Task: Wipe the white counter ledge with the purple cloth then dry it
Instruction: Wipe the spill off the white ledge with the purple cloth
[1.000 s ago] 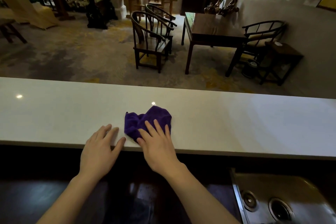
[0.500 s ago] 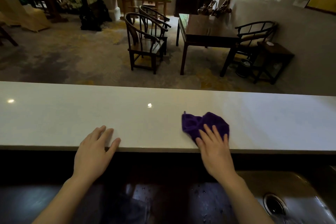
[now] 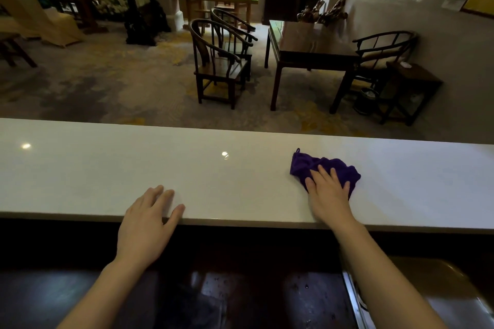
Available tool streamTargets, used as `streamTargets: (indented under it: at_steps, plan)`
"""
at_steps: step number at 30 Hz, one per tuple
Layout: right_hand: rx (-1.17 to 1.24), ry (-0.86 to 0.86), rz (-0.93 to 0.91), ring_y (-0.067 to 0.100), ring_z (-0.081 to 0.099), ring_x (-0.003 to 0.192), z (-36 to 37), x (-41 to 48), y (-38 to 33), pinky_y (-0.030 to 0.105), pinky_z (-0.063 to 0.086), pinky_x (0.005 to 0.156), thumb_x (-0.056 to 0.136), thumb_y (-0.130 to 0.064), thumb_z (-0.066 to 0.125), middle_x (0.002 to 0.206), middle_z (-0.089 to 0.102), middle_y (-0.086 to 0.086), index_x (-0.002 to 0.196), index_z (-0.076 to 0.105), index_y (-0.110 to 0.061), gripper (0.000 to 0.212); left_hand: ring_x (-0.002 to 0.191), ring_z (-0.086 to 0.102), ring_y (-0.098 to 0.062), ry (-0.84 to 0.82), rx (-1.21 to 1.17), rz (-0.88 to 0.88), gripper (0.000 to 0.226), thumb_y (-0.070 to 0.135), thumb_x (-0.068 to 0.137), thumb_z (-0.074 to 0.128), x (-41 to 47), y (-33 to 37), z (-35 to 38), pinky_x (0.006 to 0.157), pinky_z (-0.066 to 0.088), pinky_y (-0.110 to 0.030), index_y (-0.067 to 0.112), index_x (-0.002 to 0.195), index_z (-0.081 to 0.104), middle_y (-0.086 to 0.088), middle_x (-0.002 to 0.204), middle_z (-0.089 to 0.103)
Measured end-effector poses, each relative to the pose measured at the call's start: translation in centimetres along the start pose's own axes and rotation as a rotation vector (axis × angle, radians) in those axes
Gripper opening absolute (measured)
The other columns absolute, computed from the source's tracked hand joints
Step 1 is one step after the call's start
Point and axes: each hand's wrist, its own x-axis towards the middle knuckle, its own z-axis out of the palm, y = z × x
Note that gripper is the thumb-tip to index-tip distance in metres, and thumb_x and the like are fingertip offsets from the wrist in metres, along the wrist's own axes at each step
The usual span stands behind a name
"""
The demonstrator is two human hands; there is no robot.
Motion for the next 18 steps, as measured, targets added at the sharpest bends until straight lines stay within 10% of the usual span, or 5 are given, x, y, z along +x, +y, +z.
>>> streamTargets:
  at_steps: [18]
  plan:
    - [0.007, -0.121, -0.269, 0.034, 0.001, 0.155, 6.6, 3.5, -16.9, 0.065, -0.008, 0.117, 0.107, -0.041, 0.027, 0.169, 0.018, 0.003, 0.151, 0.035, -0.031, 0.046, 0.131, 0.05, -0.027, -0.016, -0.006, -0.004, 0.056, 0.054, 0.092, 0.044, -0.1, 0.2, -0.5, 0.11, 0.04, -0.043, 0.016, 0.131, 0.059, -0.007, 0.142, 0.055]
